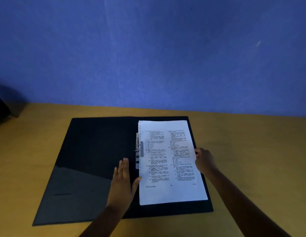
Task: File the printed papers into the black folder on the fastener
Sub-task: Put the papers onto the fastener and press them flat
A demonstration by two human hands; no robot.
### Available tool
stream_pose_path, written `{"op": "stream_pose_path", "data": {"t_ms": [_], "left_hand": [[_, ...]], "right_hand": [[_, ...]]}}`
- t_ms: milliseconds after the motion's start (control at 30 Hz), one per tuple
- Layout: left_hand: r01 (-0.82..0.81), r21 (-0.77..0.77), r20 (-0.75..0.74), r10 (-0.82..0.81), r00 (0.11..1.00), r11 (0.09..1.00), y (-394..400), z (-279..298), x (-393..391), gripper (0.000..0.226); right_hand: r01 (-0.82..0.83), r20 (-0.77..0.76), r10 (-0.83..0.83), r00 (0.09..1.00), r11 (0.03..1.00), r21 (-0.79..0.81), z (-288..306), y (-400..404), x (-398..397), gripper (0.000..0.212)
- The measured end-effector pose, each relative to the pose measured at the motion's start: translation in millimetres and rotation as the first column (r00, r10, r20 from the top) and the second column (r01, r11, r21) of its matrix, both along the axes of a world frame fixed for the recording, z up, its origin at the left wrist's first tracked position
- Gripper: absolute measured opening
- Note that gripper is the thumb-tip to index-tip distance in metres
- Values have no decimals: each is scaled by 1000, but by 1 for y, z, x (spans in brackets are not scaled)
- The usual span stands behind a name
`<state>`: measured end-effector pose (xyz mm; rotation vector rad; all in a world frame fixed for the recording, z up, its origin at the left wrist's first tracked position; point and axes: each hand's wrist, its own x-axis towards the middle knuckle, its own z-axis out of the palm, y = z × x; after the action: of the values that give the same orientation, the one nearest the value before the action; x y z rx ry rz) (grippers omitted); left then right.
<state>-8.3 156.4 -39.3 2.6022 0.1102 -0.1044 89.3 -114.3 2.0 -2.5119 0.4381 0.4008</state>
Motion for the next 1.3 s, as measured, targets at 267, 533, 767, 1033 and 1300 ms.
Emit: {"op": "stream_pose_path", "data": {"t_ms": [267,533,767,1033,1300], "left_hand": [[86,68,-24,-85,996,994,-34,-5,7,110],[96,98,24,-99,995,991,-45,-10,5,101],[51,5,81,-51,995,999,-44,-12,4,62],[56,29,119,-59,991,998,-44,-16,5,60],[46,45,154,-52,987,998,-43,-17,4,64]], "right_hand": [[80,-6,-81,997,989,-122,4,-22,-12,41],[97,158,-67,985,977,-192,1,-21,-18,38],[-250,255,286,924,954,-163,15,41,17,56],[-569,150,595,789,801,-187,15,105,59,81],[-684,67,738,672,653,-325,9,106,55,84]]}}
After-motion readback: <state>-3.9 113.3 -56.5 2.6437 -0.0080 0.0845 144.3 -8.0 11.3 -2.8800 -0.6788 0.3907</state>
